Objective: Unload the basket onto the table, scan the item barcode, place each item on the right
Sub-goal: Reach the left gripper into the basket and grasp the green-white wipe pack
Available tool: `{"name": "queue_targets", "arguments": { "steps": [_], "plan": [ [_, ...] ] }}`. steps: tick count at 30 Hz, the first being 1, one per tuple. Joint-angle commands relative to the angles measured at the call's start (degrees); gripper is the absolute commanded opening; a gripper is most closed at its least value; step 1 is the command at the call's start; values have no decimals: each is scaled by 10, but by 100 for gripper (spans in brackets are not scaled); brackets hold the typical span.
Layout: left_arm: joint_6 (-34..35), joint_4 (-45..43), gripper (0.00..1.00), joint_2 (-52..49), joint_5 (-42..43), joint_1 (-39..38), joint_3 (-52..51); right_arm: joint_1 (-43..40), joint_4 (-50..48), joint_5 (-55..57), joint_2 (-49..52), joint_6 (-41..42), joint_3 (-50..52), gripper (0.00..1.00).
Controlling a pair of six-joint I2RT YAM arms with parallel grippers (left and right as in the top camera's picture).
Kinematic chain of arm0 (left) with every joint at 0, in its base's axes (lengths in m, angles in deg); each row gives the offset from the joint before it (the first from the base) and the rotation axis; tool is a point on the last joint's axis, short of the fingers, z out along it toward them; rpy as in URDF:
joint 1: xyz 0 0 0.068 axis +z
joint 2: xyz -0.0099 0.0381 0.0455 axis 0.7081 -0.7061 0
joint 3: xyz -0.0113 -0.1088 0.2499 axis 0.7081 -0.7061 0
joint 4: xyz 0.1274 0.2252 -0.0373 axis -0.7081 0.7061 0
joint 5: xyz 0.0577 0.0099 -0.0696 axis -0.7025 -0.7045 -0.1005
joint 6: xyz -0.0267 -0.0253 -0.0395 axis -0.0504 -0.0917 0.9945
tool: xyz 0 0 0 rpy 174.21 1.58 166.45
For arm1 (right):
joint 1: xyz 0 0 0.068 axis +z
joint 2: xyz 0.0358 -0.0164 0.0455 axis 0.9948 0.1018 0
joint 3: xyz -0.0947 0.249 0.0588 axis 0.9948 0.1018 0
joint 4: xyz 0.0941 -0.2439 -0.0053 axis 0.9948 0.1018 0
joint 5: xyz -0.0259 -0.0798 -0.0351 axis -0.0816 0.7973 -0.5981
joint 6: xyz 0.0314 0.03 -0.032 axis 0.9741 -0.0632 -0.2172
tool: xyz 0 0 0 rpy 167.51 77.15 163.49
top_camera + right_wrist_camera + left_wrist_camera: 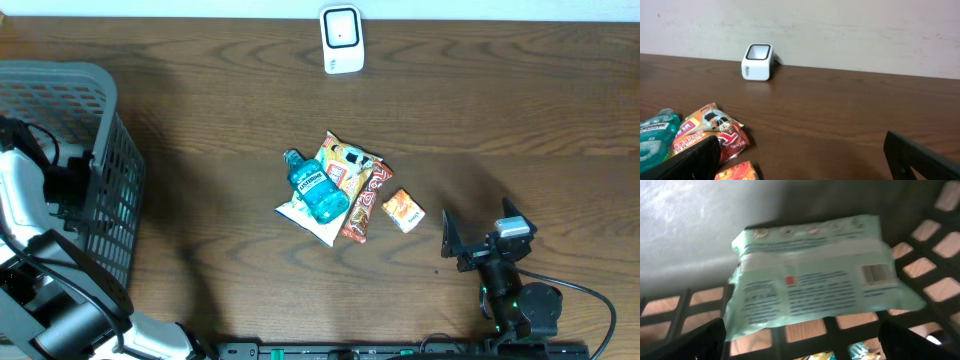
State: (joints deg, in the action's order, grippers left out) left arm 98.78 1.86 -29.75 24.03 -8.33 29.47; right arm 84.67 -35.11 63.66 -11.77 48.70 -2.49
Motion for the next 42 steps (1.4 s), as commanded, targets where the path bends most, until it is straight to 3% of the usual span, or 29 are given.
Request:
{"name": "queue_targets", "arguments": {
  "steps": [1, 12, 14, 15, 16, 19, 20, 27, 36, 41, 42],
  "plan": [
    [11, 17, 98, 0, -5, 4, -21, 5, 3, 2, -1, -2, 1, 99],
    [11, -14, 100, 0, -14, 5, -80, 4, 3, 2, -1, -2, 1, 99],
    [11, -27, 92, 0, -14, 5, -98, 5, 3, 2, -1, -2, 1, 99],
    [11, -33, 82, 0, -13, 5, -106, 5, 3, 2, -1, -2, 1, 99],
    [11, -38, 66, 0, -14, 5, -114, 4, 3, 2, -1, -2, 1, 99],
    [4, -43, 8, 0, -14, 5, -122, 4, 3, 2, -1, -2, 1, 99],
    [0, -48, 8, 1, -14, 5, -122, 5, 3, 2, -1, -2, 1, 99],
    [-44, -63, 7, 9, -27, 5, -89, 4, 3, 2, -1, -2, 1, 99],
    [-52, -65, 8, 68, -151, 5, -34, 5, 3, 2, -1, -2, 1, 99],
    [-103, -67, 63, 74, -156, 5, -36, 4, 3, 2, -1, -2, 1, 99],
    [-113, -74, 89, 74, -156, 5, -37, 4, 3, 2, -1, -2, 1, 99]
  ]
}}
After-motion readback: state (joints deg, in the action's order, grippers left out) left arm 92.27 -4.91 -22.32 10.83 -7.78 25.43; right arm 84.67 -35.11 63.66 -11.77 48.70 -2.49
